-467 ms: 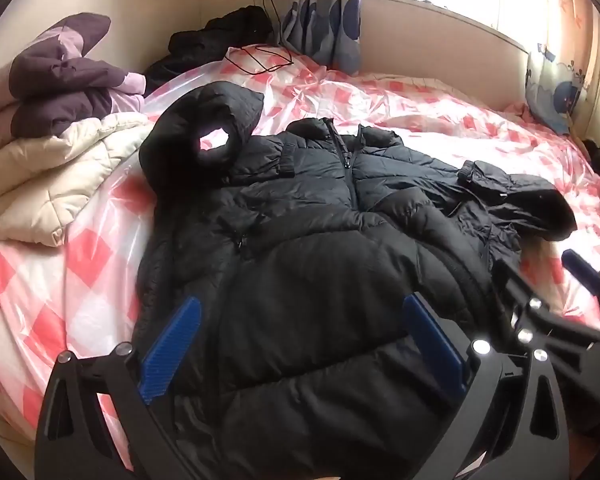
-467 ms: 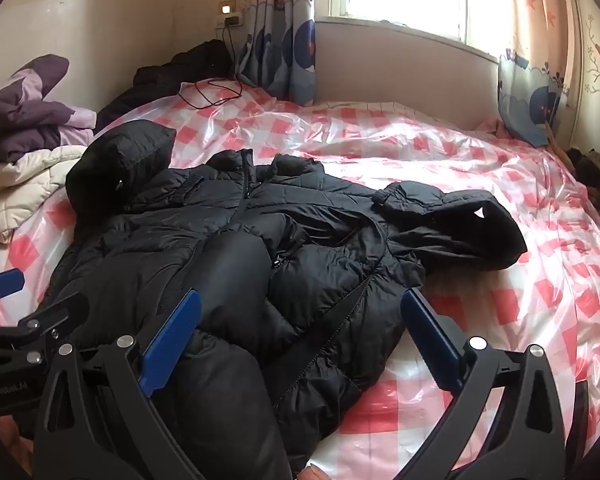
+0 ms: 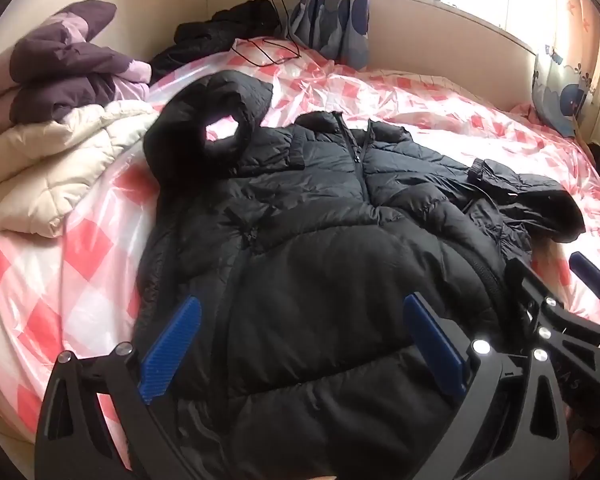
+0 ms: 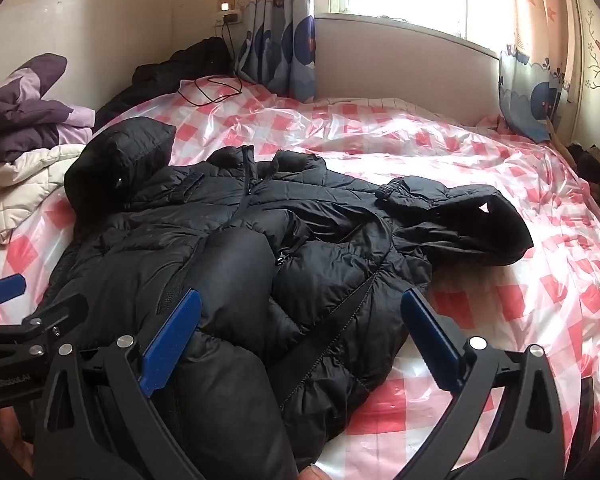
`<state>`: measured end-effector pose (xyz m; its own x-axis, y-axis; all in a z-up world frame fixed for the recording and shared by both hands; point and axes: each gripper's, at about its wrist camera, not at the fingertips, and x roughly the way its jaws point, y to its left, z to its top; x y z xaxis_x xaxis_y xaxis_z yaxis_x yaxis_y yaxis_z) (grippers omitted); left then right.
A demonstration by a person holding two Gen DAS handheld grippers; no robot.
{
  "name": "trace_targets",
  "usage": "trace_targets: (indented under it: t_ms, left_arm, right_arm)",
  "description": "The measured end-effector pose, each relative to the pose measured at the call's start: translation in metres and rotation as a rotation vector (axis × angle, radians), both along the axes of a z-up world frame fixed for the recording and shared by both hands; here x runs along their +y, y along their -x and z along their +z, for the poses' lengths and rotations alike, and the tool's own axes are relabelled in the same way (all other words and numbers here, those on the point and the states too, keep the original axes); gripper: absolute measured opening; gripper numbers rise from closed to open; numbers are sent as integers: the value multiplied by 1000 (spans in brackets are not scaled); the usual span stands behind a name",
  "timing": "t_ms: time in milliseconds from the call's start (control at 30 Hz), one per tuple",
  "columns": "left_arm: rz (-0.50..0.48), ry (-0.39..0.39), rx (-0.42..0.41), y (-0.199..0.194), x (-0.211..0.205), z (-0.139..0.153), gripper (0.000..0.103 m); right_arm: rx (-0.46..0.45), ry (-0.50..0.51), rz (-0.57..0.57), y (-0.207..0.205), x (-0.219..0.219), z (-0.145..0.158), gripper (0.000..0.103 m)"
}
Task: Fold large clothes
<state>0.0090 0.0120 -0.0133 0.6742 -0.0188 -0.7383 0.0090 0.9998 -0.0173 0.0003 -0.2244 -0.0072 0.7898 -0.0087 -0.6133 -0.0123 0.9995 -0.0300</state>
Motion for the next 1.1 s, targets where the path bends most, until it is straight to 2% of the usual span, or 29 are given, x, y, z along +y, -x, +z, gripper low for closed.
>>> trace_targets:
  t_ms: [167, 367, 533, 700, 900, 967, 1100]
  left_arm:
    - [-28, 24, 37, -5, 2, -8, 94]
    - [-33, 24, 23, -8, -1, -10, 94]
    - [-6, 67, 24, -14, -1, -11, 94]
    - [7, 51, -6, -18, -7, -9, 94]
    - [33, 131, -36, -20, -3, -5, 94]
    - [36, 123, -49, -21, -4, -3, 94]
    - [39, 42, -94, -22, -12, 4, 94]
  right_arm:
    - [4, -5, -11, 0, -3, 0, 97]
    - [15, -17, -11, -1, -4, -1, 97]
    - [25, -28, -17, 0, -6, -2, 97]
    - [28, -36, -26, 1, -10, -1, 97]
    - [26, -48, -16, 0, -12, 1, 97]
    - [21, -43, -14, 1, -12, 1, 97]
    - [22, -41, -15, 0, -13, 0, 97]
